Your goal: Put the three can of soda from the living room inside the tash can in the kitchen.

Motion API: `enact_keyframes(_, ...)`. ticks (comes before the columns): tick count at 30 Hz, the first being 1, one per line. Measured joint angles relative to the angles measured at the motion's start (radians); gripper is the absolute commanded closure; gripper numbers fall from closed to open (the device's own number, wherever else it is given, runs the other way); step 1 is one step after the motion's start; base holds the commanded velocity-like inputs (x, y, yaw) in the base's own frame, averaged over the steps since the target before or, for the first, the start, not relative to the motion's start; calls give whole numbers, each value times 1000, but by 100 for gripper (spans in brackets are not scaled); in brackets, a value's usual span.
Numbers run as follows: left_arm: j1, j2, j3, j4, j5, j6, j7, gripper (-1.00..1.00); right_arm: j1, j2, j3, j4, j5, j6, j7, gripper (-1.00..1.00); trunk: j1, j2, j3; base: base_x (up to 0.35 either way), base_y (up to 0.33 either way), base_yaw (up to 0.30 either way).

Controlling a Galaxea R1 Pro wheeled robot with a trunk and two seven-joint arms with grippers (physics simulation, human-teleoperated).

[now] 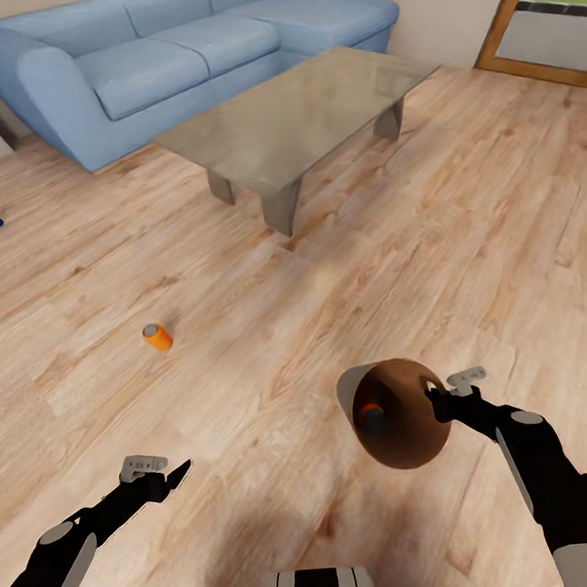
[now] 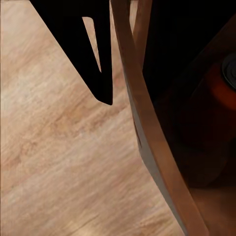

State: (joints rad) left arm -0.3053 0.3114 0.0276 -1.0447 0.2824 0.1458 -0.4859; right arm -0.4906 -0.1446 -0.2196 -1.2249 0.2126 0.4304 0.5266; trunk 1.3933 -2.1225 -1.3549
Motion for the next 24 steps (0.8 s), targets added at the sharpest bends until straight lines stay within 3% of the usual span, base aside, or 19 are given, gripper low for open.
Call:
enact_keyframes(10,0,0,0,1,-1,1,-1,-100,0,4,-1,2,-1,-1,1,100,0,0,4,282,186,170)
enact_keyframes(24,0,0,0,2,-1,5,-10,-100,5,5,-2,3,-3,1,11,100,0,0,12,275,223,-185)
